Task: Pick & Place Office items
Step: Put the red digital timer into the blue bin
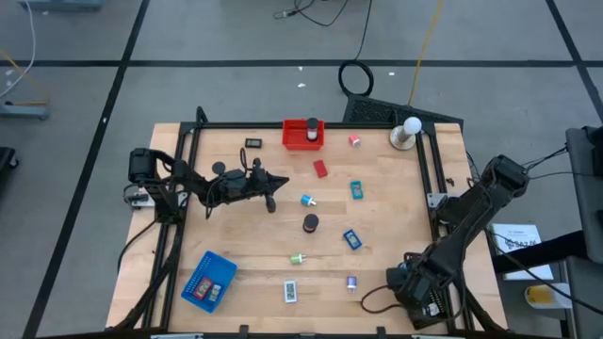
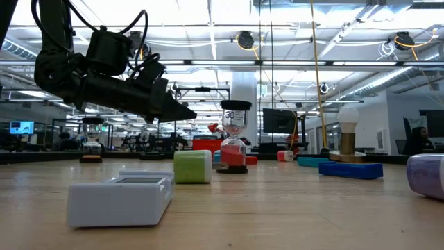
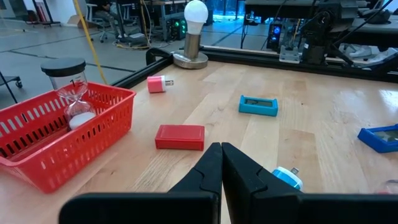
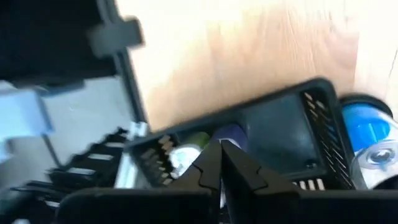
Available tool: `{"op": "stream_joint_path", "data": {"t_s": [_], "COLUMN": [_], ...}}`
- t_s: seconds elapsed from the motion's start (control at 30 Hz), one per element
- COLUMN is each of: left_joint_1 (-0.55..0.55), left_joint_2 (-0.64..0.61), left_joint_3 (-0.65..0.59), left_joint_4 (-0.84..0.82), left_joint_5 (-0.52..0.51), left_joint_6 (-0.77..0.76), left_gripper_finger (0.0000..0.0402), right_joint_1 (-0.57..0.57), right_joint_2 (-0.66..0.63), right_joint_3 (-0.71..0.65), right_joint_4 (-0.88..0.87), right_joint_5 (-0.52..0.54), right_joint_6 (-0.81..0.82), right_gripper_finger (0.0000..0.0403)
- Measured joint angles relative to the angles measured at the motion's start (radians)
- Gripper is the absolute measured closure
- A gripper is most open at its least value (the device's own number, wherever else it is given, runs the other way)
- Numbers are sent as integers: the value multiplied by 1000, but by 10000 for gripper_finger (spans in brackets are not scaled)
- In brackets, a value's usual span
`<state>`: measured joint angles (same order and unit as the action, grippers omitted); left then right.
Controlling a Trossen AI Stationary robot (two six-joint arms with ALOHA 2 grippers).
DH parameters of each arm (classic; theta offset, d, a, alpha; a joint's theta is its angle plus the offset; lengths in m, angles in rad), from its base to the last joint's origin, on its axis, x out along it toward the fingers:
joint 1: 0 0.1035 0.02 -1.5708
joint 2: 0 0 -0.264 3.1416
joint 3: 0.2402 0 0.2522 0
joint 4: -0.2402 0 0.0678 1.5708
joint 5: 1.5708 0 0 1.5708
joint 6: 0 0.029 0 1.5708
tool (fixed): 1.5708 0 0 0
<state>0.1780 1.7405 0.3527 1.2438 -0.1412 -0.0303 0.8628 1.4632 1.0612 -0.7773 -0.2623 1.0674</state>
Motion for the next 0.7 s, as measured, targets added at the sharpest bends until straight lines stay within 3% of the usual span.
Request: {"op": "stream_joint_path", "data": {"t_s": [0.17,0.3,0.43,0.57,0.7], "left_joint_1": [0,0,0,0,0], "left_joint_2": [0,0,0,0,0], "left_joint_3": [0,0,0,3,26], "left_joint_4": [0,0,11,15,7], "left_joint_5": [0,1,10,11,32], "left_joint_6": [0,0,-6,-40,-58], "left_gripper_finger": [396,396,396,396,396], "right_joint_1": [-64,-140,-248,-394,-581], "right_joint_2": [-80,-162,-252,-343,-386], "right_joint_3": [23,21,-48,-211,-431], "right_joint_4": [-3,-63,-23,232,655], "right_joint_5": [37,261,487,577,475], "right_joint_6": [27,-39,-205,-473,-671], "right_gripper_finger": [403,403,403,403,403]}}
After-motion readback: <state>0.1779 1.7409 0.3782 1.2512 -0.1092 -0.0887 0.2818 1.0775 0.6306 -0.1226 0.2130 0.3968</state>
